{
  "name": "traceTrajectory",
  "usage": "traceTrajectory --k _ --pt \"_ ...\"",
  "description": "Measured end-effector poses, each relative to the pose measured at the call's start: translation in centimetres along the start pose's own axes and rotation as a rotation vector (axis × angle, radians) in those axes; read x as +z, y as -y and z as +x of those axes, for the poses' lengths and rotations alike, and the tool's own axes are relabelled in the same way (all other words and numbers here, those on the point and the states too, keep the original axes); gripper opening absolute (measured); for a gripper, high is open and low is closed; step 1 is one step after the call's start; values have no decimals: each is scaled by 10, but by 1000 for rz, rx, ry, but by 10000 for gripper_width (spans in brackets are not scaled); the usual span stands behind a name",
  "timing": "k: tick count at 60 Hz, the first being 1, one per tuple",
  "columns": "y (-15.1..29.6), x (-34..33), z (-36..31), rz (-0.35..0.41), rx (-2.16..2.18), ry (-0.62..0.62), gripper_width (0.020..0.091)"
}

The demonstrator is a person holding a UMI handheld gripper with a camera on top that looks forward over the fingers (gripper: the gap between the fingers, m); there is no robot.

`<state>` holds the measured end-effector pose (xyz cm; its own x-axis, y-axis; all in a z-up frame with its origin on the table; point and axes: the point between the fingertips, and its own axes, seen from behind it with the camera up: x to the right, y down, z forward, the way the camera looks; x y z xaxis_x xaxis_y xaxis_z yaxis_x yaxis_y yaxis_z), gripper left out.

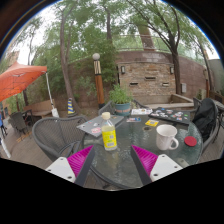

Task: Pour water

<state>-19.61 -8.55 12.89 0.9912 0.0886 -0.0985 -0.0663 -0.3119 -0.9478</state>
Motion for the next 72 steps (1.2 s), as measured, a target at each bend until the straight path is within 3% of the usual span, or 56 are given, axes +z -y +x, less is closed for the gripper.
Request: traceTrajectory --k 13,28,30,32,39,48,51,59,66,72 --pt "-4 142 -22 13 -38 -106 789" --pt "9 225 -8 56 -64 -211 780" --pt "9 232 -4 49 -70 -232 705" --pt "3 237 2 24 -74 -264 565" --pt "6 240 4 31 -73 -304 530" --pt "3 246 2 -67 -42 -288 388" --pt "11 246 -2 -88 66 -239 389" --pt "86 223 46 79 578 -200 390" --pt "120 203 99 233 1187 -103 388" --pt "106 196 137 296 1671 30 387"
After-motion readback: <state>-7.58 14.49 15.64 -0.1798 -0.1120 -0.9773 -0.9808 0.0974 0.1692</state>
